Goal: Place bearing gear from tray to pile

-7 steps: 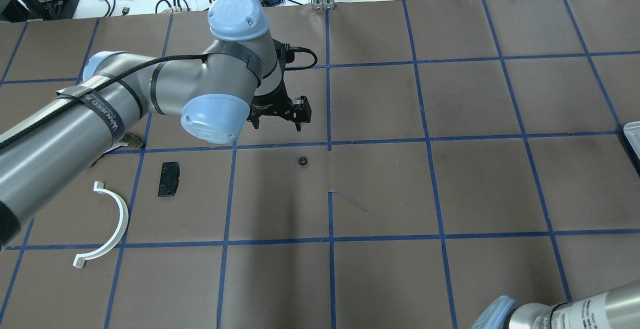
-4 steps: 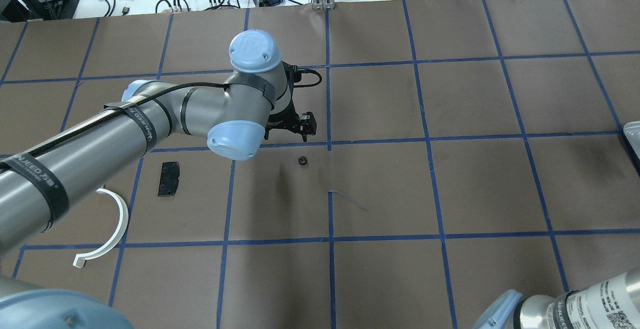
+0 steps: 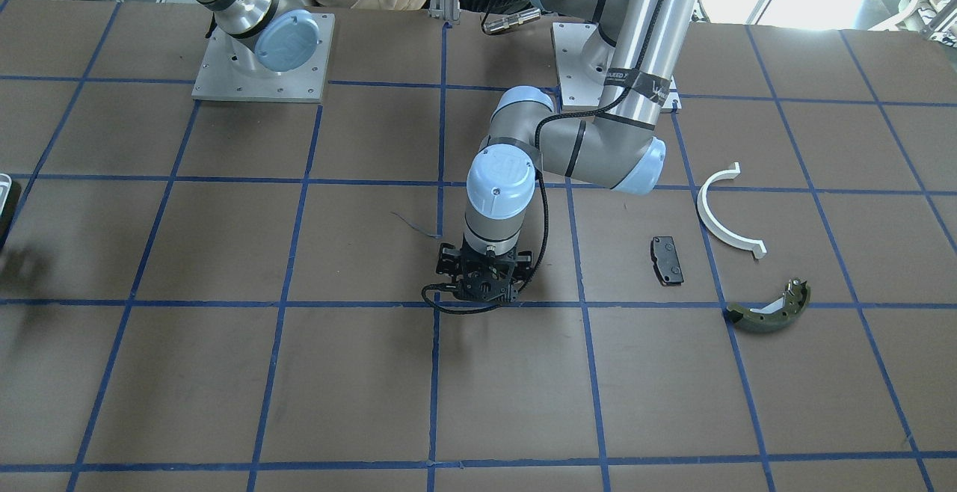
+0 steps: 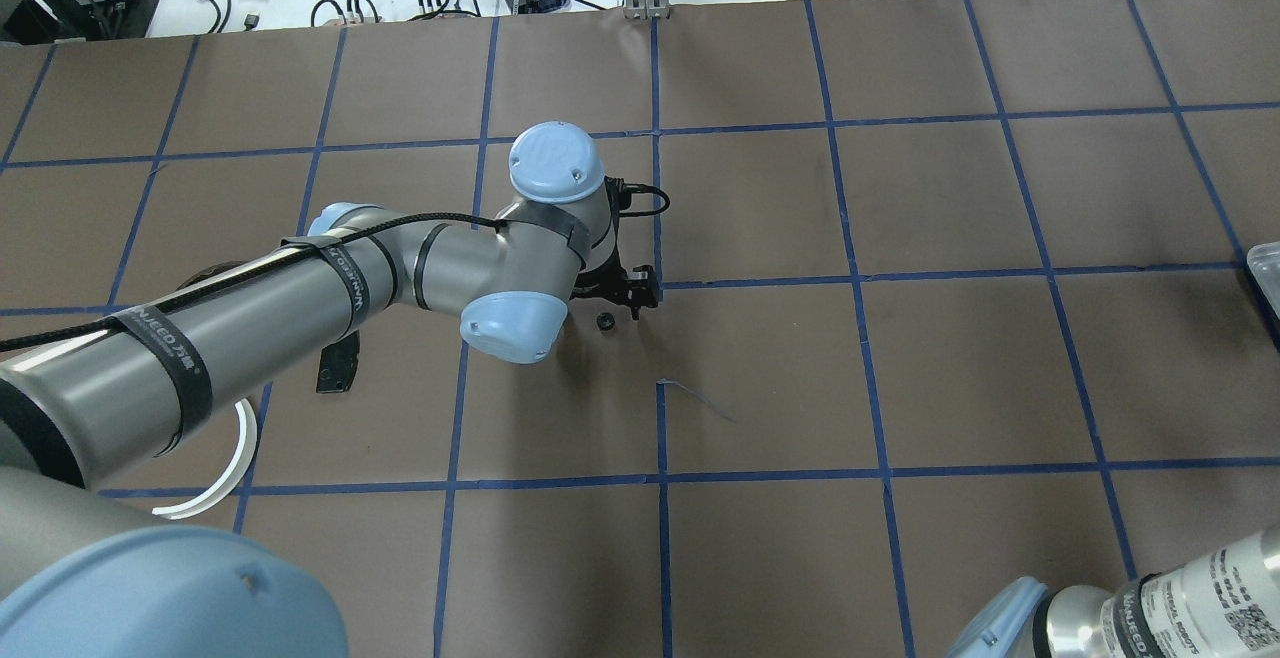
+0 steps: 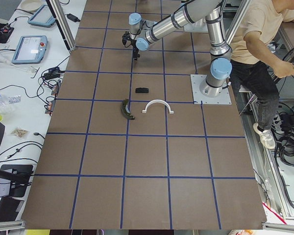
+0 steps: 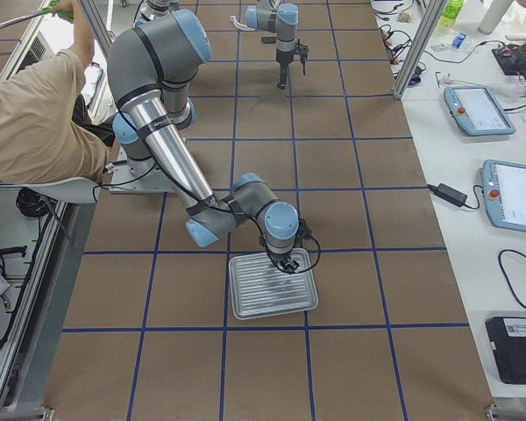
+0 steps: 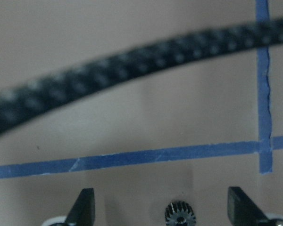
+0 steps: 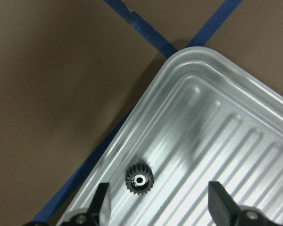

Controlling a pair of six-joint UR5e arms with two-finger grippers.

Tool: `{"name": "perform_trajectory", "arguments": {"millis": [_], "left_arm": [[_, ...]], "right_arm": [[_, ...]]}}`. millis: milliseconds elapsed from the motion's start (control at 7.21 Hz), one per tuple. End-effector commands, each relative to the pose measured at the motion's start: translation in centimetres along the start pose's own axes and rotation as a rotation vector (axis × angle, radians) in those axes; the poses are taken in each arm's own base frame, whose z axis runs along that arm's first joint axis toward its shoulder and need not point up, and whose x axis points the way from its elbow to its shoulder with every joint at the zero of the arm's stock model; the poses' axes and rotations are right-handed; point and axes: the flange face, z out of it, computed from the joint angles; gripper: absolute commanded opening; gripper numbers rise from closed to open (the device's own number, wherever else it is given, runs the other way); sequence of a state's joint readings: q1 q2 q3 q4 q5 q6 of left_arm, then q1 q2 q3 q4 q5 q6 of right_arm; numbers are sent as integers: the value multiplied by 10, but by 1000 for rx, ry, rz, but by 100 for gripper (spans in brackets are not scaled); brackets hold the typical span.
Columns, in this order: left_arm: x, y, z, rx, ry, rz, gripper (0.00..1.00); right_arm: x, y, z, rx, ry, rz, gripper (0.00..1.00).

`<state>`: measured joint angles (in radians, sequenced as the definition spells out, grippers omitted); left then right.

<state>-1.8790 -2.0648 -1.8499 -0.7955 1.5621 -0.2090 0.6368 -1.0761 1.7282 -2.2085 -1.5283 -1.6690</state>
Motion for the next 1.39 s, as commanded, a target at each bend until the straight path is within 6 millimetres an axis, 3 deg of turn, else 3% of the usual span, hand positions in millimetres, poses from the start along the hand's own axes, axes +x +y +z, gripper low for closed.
{"name": "perform_trajectory", "arguments": {"millis": [0,139,277,416,555,694,971,1110,1249], "left_arm": [[6,7,6,4,-2,-2,94],[7,8,2,11,-3,-1,76],[7,8,-1,17,-2,-1,43],[6,8,-10,31,0,2,17],[6,8,-8,26,-1,2,0],[6,8,-8,27,0,2,0],[-4,1,-27,53,4,-5,0],[-30,-4,-42,48,3,-43,0],[-77,-13,-54,17,-3,-29,0]], "right_arm": [[2,1,8,-1,-13,-1,60],[0,1,10,-1,-21,3,60],[-1,1,10,0,-23,0,59],[-1,1,16,0,-32,3,59],[-1,1,16,-1,-32,3,54],[-2,1,17,1,-35,3,47],[-2,1,17,0,-35,21,7],[-1,1,12,-2,-26,42,0],[0,-1,9,-9,-20,65,0]]}}
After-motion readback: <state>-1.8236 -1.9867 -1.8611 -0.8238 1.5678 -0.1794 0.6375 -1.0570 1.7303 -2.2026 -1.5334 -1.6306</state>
